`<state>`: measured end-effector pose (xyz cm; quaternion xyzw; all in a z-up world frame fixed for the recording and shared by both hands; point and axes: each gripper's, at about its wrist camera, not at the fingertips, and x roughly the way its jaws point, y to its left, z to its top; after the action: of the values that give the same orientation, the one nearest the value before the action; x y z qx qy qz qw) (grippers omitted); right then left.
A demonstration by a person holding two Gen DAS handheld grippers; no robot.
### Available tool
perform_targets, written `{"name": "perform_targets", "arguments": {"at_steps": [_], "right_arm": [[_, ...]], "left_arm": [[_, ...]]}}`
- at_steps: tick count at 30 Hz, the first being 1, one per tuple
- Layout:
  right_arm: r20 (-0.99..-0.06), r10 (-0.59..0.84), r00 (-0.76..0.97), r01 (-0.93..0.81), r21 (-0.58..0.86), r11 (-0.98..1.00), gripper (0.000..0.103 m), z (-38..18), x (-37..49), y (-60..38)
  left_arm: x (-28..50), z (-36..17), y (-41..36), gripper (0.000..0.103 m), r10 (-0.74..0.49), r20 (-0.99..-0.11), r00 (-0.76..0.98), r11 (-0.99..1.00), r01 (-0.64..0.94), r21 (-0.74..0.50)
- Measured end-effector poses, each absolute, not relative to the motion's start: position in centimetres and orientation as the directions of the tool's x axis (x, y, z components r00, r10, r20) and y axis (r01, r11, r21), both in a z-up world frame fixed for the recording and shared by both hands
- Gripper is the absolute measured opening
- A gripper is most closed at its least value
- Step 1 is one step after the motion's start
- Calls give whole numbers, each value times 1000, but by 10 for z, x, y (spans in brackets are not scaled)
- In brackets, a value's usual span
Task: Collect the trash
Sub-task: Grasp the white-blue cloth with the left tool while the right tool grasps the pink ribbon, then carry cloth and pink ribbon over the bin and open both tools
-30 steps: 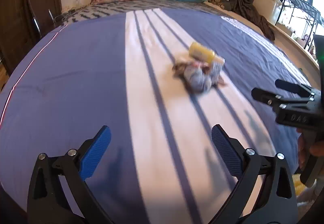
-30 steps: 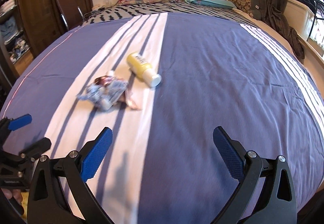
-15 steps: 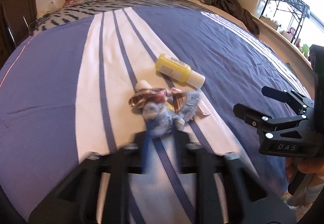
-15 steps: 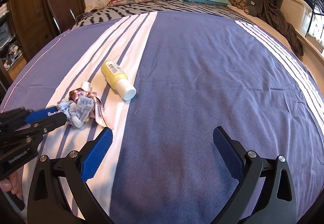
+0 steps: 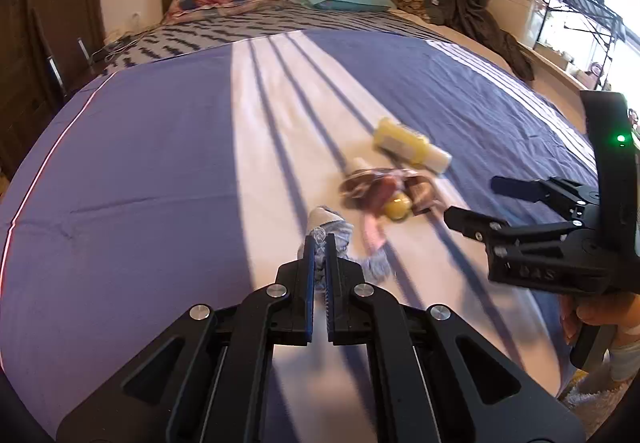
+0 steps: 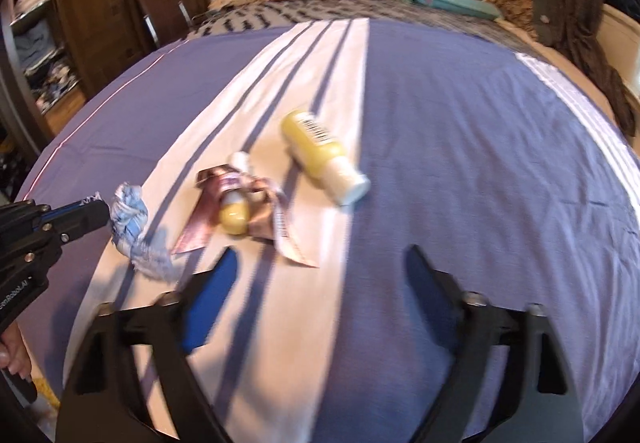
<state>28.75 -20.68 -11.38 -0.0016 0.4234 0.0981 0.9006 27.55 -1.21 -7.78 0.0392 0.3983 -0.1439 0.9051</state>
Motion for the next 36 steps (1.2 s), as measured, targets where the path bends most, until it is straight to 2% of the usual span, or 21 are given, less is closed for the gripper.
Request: {"name": "perform_targets", "arguments": {"at_steps": [2, 4, 5, 9, 11, 25, 36], "right_arm": [[-770, 182, 612, -192, 78, 978, 61, -117, 294, -199], [-776, 181, 604, -201, 71, 977, 46, -119, 300, -192], [-781, 186, 597, -208, 73, 975, 41, -121, 305, -189], [-785, 188, 590, -211, 75, 975, 8, -123, 308, -184], [-776, 199, 599, -213, 85, 973, 2, -118, 303, -185], [-652, 241, 719, -251, 79, 965, 1, -39, 191, -191], [-588, 260, 766, -274, 67, 959, 1, -7, 88, -196]], "left_arm": [[275, -78, -5, 3, -225, -732, 643, 958, 282, -48], [276, -77, 0, 3, -222, -733, 643, 960, 277, -47], [276, -77, 2, 3, -220, -734, 643, 960, 275, -47], [273, -77, 6, 3, -219, -734, 643, 961, 271, -49], [267, -74, 6, 3, -222, -729, 648, 961, 274, -49], [174, -20, -4, 3, -260, -658, 706, 951, 306, -47], [84, -12, -14, 3, -313, -638, 704, 936, 344, -79]]}}
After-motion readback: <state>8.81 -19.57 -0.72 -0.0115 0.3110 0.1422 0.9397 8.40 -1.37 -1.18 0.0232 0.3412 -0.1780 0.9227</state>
